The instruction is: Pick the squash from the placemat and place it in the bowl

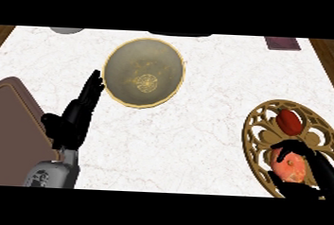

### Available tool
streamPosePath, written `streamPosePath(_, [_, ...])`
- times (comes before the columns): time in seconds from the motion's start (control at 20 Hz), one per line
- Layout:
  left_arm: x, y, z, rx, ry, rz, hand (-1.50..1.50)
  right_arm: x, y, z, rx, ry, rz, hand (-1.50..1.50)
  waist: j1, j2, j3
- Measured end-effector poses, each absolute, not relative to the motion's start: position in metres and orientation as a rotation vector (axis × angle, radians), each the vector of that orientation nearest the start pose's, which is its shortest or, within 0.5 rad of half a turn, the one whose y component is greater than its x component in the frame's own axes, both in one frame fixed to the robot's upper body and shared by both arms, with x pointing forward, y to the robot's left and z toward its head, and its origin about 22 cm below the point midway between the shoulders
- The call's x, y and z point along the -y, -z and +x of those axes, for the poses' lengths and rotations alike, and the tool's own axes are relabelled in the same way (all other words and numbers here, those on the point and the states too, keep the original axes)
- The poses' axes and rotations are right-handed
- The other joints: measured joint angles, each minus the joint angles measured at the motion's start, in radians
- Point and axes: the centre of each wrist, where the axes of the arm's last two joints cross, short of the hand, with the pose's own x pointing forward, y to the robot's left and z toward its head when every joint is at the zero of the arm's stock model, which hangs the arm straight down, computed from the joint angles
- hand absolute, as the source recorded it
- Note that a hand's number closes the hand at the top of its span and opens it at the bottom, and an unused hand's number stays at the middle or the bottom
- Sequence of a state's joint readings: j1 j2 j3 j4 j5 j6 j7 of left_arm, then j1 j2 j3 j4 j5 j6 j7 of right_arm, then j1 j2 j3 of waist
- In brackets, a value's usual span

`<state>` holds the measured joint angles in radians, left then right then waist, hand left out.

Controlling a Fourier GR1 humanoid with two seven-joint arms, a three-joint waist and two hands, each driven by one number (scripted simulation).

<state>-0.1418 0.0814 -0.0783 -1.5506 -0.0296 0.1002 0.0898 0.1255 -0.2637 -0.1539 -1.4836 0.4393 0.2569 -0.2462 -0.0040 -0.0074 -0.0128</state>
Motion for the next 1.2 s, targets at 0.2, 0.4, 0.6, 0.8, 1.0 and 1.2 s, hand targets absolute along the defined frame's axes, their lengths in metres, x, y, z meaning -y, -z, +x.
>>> streamPosePath(0.2, [-0.209,-0.033,0.277,1.602,0.132,0.043,0.00,0.242,0.014,0.223,1.530,-0.683,-0.210,1.50,0.035,0.004,0.005])
streamPosePath(0.4, [-0.202,-0.036,0.280,1.608,0.170,0.011,0.00,0.163,-0.006,0.236,1.650,-0.742,-0.082,1.50,0.088,0.007,0.010])
streamPosePath(0.6, [-0.196,-0.035,0.282,1.599,0.181,-0.005,0.00,0.102,-0.037,0.233,1.790,-0.745,-0.052,1.50,0.095,0.005,0.011])
streamPosePath(0.8, [-0.197,-0.032,0.283,1.591,0.180,-0.001,0.00,0.058,-0.072,0.225,1.932,-0.725,-0.110,1.50,0.089,0.000,0.009])
streamPosePath(1.0, [-0.200,-0.028,0.283,1.575,0.173,0.007,0.00,0.027,-0.101,0.216,1.999,-0.700,-0.194,1.50,0.077,-0.005,0.007])
streamPosePath(1.2, [-0.200,-0.026,0.284,1.578,0.170,0.014,0.00,0.005,-0.127,0.215,2.006,-0.691,-0.289,1.50,0.072,-0.008,0.005])
